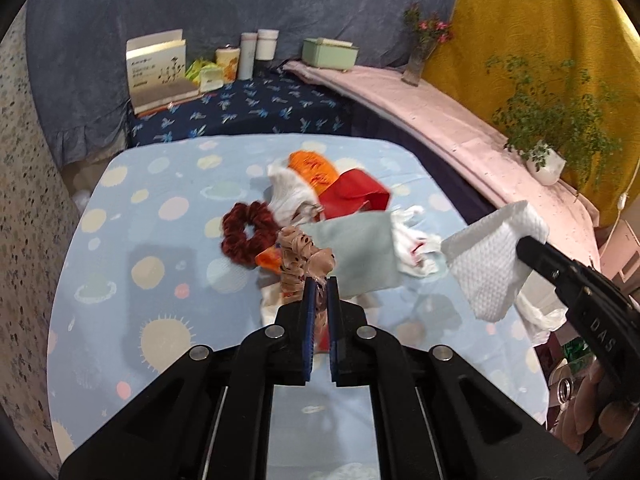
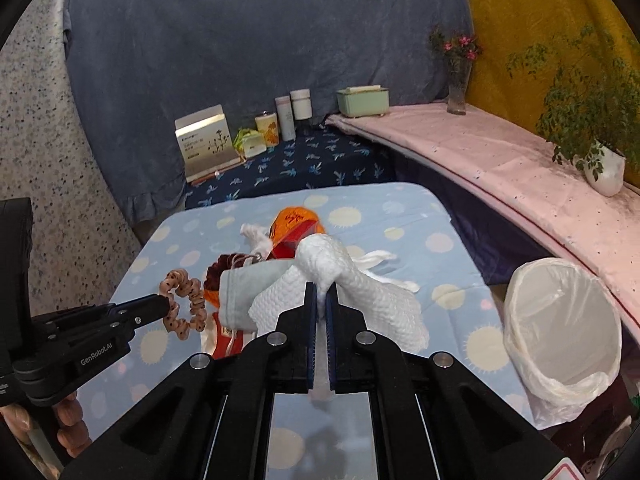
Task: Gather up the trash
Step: 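Lift the white wipe with the right tool and carry it over the bin, then open the right tool to drop the wipe into the bin, then return the right tool to the pile and grasp the grey-green pouch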
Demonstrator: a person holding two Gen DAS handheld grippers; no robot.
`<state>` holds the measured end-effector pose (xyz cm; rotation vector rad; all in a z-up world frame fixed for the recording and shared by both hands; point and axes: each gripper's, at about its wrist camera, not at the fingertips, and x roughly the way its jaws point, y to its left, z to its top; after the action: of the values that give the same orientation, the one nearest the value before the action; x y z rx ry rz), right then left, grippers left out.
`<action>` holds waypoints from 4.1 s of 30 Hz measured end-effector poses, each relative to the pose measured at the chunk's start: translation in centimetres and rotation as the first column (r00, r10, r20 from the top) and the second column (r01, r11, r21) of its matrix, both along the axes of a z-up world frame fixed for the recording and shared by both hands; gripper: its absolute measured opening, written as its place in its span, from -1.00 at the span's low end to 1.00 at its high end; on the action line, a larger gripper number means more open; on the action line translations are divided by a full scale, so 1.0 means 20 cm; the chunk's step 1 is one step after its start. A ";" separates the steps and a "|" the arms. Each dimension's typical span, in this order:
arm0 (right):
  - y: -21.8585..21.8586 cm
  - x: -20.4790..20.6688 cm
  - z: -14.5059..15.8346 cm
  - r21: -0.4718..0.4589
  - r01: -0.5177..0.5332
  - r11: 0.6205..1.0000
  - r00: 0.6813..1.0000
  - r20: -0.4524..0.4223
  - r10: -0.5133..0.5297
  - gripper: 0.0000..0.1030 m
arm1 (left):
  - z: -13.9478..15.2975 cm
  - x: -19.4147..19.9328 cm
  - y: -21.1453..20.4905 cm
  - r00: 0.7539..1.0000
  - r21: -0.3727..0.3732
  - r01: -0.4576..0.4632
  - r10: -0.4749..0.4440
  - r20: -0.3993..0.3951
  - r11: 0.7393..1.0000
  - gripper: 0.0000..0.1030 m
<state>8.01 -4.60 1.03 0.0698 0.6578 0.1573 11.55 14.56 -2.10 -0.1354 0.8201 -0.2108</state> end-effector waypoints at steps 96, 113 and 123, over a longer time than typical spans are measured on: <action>-0.76 -0.13 0.38 0.068 0.301 0.951 0.931 0.194 -0.309 0.27 | 0.26 0.13 -0.76 0.987 -0.023 0.130 -0.127 0.095 0.991 0.44; -0.29 -0.01 0.19 0.034 0.133 0.991 0.986 0.097 -0.135 0.27 | 0.07 0.11 -0.30 0.999 0.010 -0.036 0.035 0.025 0.999 0.72; -0.02 0.12 -0.03 0.027 0.034 0.999 0.999 -0.007 -0.034 0.27 | -0.20 0.11 -0.01 0.987 0.026 -0.125 0.127 -0.095 0.992 0.78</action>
<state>10.36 -5.03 0.47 0.1076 0.6603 0.1336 13.70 14.37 -6.18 -0.1794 0.9067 -0.0771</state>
